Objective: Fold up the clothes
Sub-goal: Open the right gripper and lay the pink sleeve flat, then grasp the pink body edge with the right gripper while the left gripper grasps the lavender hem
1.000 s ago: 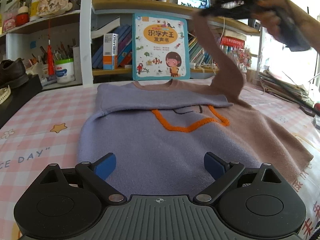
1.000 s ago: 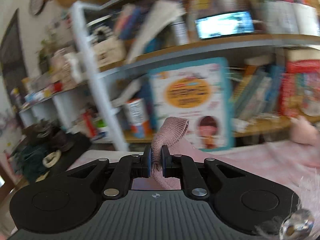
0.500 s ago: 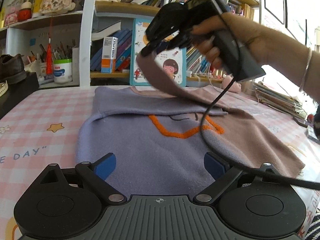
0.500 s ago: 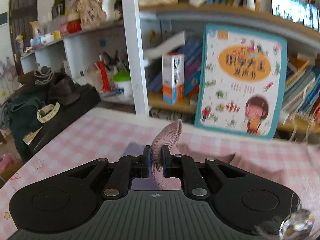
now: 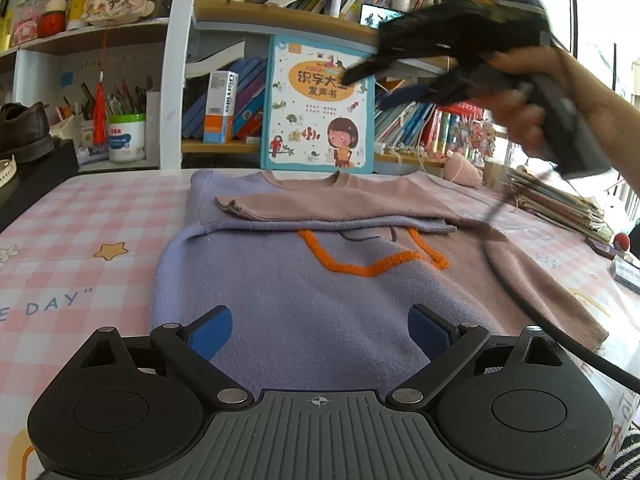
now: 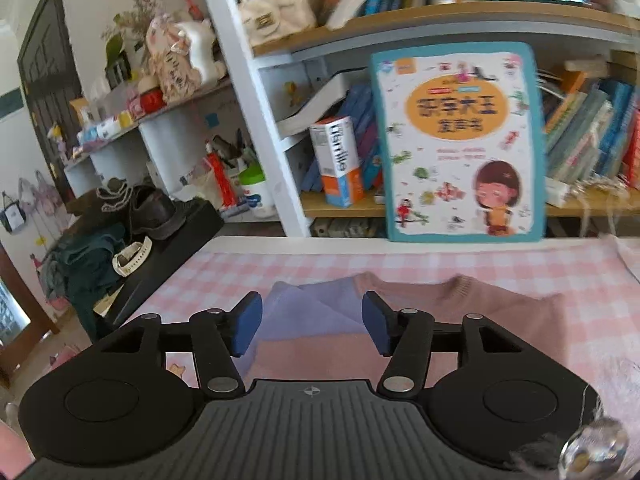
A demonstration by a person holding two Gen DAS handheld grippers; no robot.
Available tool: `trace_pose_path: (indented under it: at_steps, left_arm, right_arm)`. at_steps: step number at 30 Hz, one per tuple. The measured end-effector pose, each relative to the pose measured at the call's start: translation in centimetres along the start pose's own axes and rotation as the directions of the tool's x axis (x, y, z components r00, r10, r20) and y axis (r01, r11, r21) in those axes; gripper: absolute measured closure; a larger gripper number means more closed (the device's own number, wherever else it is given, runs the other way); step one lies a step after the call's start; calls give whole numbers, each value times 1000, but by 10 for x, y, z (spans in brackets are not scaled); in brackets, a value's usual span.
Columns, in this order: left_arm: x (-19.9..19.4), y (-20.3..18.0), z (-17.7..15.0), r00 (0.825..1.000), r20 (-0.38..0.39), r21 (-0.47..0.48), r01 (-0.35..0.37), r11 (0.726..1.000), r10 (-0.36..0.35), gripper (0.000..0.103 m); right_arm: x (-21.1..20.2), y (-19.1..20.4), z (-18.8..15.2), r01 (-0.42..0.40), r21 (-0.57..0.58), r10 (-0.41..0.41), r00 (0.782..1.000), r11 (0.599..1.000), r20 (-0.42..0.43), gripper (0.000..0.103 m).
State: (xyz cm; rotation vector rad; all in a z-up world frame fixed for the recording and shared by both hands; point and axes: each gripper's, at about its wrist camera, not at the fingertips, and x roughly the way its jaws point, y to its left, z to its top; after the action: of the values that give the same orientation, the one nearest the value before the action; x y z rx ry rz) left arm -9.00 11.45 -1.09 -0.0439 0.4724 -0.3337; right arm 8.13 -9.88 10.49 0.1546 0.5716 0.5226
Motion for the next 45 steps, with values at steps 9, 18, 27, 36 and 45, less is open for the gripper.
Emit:
trace_pose_path:
  at_steps: [9, 18, 27, 36, 45]
  left_arm:
    - [0, -1, 0, 1000, -4, 2, -8, 1000, 9, 6]
    - [-1, -1, 0, 1000, -5, -1, -13, 1000, 13, 6]
    - [-6, -5, -1, 999, 8, 28, -52, 998, 52, 6]
    - [-16, -8, -3, 994, 23, 63, -108, 992, 107, 1]
    - [-48, 16, -6, 976, -23, 62, -217, 974, 219, 1]
  right_arm:
    - [-84, -37, -59, 90, -13, -90, 996, 996, -7, 42]
    - [-168, -65, -156, 262, 44, -260, 964, 964, -57, 36]
    - [-203, -77, -200, 296, 152, -285, 954, 943, -90, 36]
    - [-190, -75, -209, 278, 146, -259, 957, 949, -131, 36]
    - [-187, -74, -212, 262, 145, -241, 959, 954, -147, 36]
